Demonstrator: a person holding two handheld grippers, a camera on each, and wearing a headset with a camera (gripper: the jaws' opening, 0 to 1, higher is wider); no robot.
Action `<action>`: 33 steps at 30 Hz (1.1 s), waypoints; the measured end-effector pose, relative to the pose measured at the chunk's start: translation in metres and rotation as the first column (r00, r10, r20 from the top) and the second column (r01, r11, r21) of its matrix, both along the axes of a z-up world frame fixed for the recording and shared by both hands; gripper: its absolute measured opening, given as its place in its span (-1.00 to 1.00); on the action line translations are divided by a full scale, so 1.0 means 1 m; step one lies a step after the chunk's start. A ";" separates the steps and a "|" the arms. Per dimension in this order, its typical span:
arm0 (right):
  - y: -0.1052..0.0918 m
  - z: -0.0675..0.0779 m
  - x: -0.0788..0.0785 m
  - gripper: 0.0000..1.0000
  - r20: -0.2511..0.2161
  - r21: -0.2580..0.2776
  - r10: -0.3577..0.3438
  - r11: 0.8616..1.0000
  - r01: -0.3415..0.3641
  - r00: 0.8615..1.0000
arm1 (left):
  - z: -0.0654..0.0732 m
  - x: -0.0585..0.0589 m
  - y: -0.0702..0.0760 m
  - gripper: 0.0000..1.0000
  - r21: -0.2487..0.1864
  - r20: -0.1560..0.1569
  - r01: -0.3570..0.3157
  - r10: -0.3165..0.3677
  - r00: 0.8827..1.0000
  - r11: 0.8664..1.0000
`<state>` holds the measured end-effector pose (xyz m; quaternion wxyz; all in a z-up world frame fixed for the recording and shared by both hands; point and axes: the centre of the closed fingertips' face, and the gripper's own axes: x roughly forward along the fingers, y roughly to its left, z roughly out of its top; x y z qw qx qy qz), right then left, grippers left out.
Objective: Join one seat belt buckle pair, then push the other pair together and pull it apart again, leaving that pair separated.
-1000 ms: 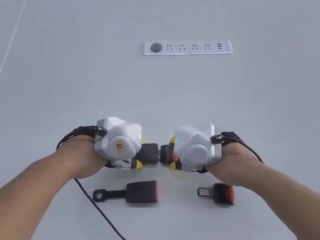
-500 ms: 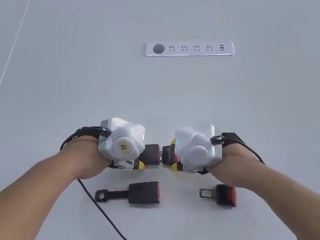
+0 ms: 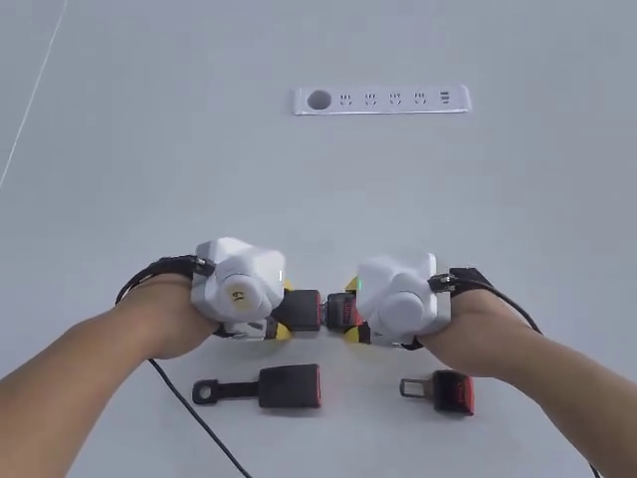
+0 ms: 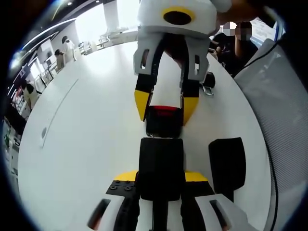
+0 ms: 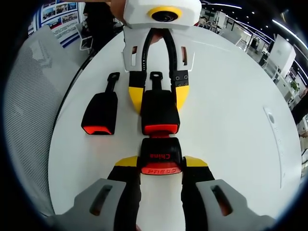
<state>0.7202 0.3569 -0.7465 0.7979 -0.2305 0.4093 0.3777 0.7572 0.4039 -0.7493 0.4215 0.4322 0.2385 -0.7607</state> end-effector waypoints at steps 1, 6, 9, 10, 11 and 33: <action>0.000 0.000 0.000 -0.41 -0.004 0.001 -0.001 1.000 0.001 1.000 | 0.000 0.000 0.000 -0.36 -0.001 0.001 0.000 0.000 1.000 1.000; -0.001 -0.001 0.000 -0.41 -0.010 -0.001 -0.004 1.000 0.004 1.000 | 0.000 0.001 0.000 -0.36 0.000 -0.005 -0.007 0.007 1.000 1.000; 0.000 0.000 0.000 -0.41 -0.014 -0.003 -0.006 1.000 0.006 1.000 | 0.000 0.001 0.000 -0.37 0.000 -0.005 -0.008 0.008 1.000 1.000; -0.001 0.000 0.000 -0.41 -0.015 -0.004 -0.006 1.000 0.006 1.000 | 0.000 0.001 0.000 -0.37 0.001 -0.005 -0.008 0.008 1.000 1.000; -0.001 0.000 0.000 -0.41 -0.016 -0.005 -0.006 1.000 0.006 1.000 | 0.000 0.001 0.000 -0.37 0.001 -0.004 -0.008 0.008 1.000 1.000; -0.004 -0.002 -0.002 -0.40 -0.033 -0.032 -0.014 0.999 0.013 0.999 | -0.001 0.001 0.000 -0.37 0.027 0.010 -0.001 0.001 1.000 1.000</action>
